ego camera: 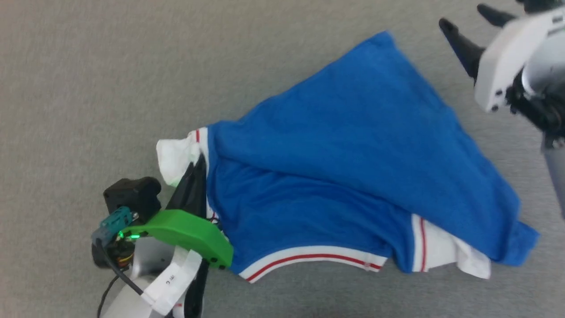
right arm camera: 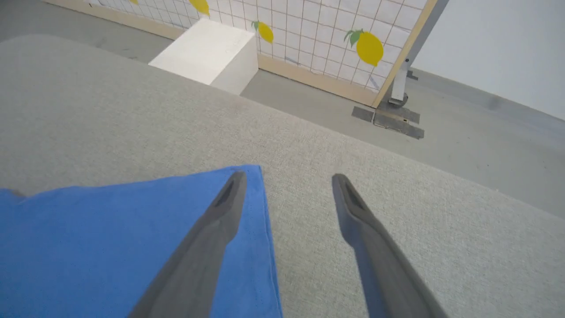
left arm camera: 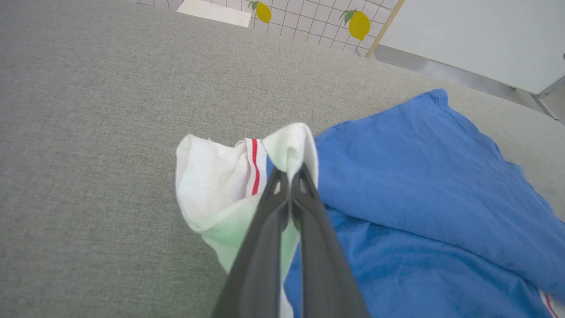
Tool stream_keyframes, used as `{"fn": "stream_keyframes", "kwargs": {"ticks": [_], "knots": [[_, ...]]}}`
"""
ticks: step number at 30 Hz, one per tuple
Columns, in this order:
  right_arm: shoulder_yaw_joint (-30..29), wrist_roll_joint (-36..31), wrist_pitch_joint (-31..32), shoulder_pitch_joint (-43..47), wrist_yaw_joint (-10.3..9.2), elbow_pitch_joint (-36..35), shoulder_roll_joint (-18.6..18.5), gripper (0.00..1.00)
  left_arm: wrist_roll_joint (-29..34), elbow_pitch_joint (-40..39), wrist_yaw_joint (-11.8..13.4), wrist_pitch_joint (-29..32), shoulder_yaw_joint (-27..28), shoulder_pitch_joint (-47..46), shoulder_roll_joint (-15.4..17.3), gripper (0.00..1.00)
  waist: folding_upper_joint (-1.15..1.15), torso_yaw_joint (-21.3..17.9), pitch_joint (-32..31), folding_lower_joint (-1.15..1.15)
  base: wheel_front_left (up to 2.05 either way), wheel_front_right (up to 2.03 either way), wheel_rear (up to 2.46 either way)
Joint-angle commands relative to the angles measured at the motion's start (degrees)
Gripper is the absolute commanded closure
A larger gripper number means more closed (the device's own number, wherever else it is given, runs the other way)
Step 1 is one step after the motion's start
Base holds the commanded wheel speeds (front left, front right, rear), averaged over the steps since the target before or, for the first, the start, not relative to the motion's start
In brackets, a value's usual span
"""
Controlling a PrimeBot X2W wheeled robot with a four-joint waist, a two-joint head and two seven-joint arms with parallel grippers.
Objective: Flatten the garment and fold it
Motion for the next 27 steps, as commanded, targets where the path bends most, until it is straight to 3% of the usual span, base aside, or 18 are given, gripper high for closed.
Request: {"fn": "stream_keyframes", "kwargs": {"ticks": [1, 8, 22, 23, 25, 27], "knots": [[1.4, -0.8, 2.4, -2.0, -0.06, 1.3, -0.5, 0.00, 0.5, 0.0, -0.3, -0.6, -0.2, -1.1, -0.5, 1.00, 0.00, 5.6, 6.2, -0.01, 0.00, 0.00, 0.00], [9.6, -1.3, 15.4, -10.5, -0.06, 6.2, -3.2, 0.00, 1.4, -0.3, -0.6, -2.5, -1.4, -2.3, -1.9, 1.00, 0.00, 9.1, 10.1, -0.01, 0.00, 0.00, 0.00], [18.3, 1.0, 28.2, -12.9, -0.06, 8.9, -4.6, 0.00, 3.0, -2.7, 0.3, -3.4, -2.2, -2.7, -2.1, 1.00, 0.00, 11.2, 12.1, -0.01, 0.00, 0.00, 0.00], [18.3, 1.6, 29.1, -12.8, -0.06, 8.7, -4.8, 0.59, 3.0, -2.7, 0.3, -3.4, -2.2, -2.7, -2.1, 1.00, 0.00, 11.2, 12.1, -0.01, 0.00, 0.00, 0.00], [18.2, 2.0, 29.9, -12.8, -0.06, 8.3, -5.1, 1.00, 3.0, -2.7, 0.4, -3.3, -2.2, -2.7, -2.0, 1.00, 0.00, 11.0, 12.0, -0.01, 0.00, 0.00, 0.00], [17.4, 2.2, 30.1, -12.8, -0.06, 8.0, -5.3, 1.00, 3.0, -2.5, 0.5, -3.2, -2.1, -2.8, -1.9, 1.00, 0.00, 10.7, 11.6, -0.01, 0.00, 0.00, 0.00]]}}
